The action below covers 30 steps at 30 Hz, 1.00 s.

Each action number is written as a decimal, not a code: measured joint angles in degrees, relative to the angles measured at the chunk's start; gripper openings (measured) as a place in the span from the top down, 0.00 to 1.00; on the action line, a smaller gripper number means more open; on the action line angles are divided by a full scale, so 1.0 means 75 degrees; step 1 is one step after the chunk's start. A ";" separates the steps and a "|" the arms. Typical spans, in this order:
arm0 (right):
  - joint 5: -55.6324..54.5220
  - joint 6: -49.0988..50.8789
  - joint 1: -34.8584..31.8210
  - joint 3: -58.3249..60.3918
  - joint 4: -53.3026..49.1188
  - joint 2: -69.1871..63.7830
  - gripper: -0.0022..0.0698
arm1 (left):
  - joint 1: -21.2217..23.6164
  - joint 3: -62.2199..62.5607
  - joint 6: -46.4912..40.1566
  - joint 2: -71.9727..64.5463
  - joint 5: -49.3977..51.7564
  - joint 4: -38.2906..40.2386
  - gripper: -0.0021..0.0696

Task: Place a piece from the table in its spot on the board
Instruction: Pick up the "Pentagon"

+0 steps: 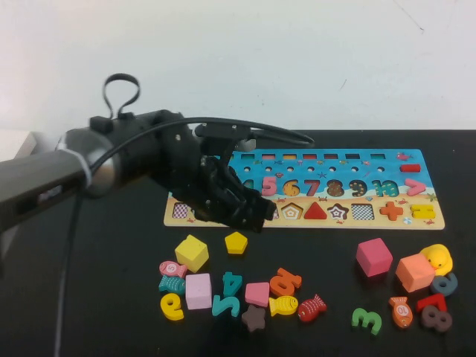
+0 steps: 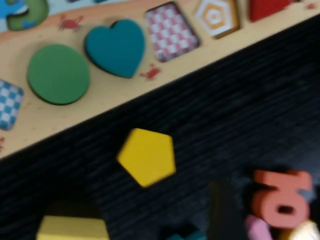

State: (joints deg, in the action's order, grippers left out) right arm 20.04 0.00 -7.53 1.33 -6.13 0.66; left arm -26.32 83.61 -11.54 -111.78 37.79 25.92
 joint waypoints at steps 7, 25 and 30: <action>0.0000 0.0000 0.0000 0.0000 0.0000 0.0000 0.94 | -0.0014 0.0552 0.0380 -0.0646 0.0111 -0.0702 0.20; 0.0000 0.0000 0.0000 0.0000 0.0000 0.0000 0.94 | -0.0028 0.1417 0.1421 -0.1664 0.0721 -0.2028 0.17; 0.0000 0.0000 0.0000 0.0000 0.0000 0.0000 0.94 | -0.0028 0.1852 0.1583 -0.2075 0.1126 -0.2058 0.20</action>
State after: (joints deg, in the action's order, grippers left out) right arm 20.04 0.00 -7.53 1.33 -6.13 0.66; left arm -26.53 97.50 0.33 -127.35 46.24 10.48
